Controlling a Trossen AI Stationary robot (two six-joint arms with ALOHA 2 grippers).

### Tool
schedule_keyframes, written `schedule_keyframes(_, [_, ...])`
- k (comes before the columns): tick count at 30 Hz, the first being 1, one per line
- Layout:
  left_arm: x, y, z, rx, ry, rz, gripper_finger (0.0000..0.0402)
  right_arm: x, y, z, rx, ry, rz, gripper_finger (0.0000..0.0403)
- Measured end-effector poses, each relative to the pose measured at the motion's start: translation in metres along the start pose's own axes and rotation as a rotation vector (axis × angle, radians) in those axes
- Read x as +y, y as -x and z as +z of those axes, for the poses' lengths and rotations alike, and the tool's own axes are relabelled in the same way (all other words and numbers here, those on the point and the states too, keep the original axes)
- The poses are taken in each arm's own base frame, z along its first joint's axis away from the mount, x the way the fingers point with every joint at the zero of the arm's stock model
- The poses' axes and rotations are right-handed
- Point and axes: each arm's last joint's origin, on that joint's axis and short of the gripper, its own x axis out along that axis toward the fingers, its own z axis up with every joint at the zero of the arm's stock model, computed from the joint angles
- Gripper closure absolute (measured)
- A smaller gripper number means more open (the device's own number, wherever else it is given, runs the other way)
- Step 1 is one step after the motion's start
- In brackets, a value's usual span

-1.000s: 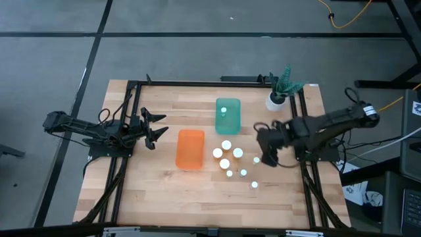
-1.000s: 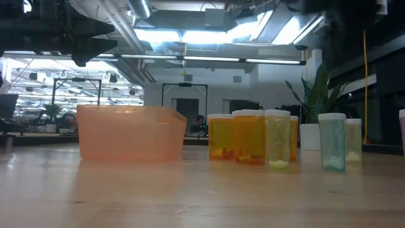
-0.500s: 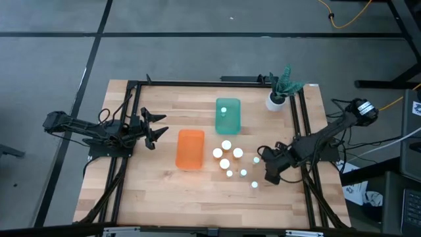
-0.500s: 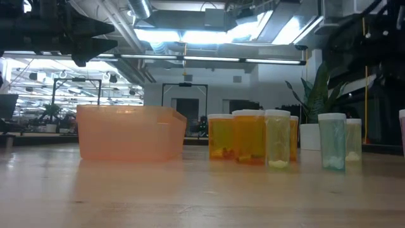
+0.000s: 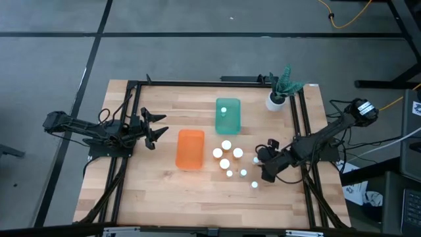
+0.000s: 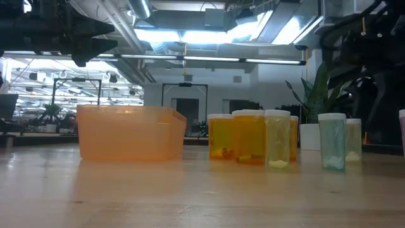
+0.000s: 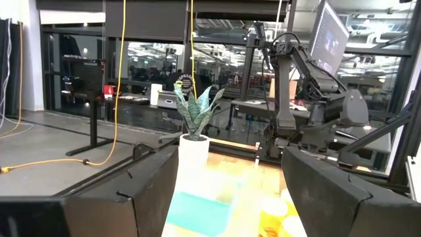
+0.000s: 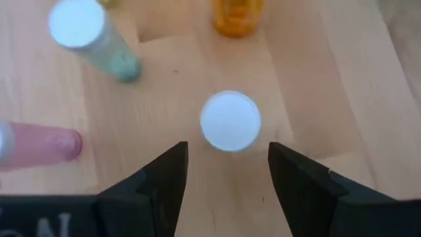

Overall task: Pick and place medicine bottles into bin by pill shape (circle, oval)
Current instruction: Put the small yellow medicine bottle into the blue bin

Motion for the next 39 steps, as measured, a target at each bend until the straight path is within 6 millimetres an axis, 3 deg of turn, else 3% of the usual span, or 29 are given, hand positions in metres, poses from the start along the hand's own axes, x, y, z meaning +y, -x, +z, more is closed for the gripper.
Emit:
schedule_keyframes(18, [0.0, 0.0, 0.0, 0.0, 0.0, 0.0, 0.0139, 0.0, -0.015, 0.01, -0.031, 0.023, -0.008, 0.0192])
schedule_keyframes(24, [0.0, 0.0, 0.0, 0.0, 0.0, 0.0, 0.0139, 0.002, -0.012, 0.014, -0.039, 0.019, -0.001, 0.0234])
schedule_keyframes(29, [0.0, 0.0, 0.0, 0.0, 0.0, -0.001, 0.0139, 0.006, -0.007, 0.021, -0.039, 0.016, 0.019, 0.0294])
schedule_keyframes(35, [0.0, 0.0, 0.0, 0.0, 0.0, 0.0, 0.0139, 0.008, 0.011, 0.036, -0.007, 0.059, -0.069, 0.0294])
schedule_keyframes(39, [0.0, 0.0, 0.0, 0.0, -0.001, 0.0, 0.0139, 0.007, 0.028, 0.059, -0.097, 0.112, -0.178, 0.0294])
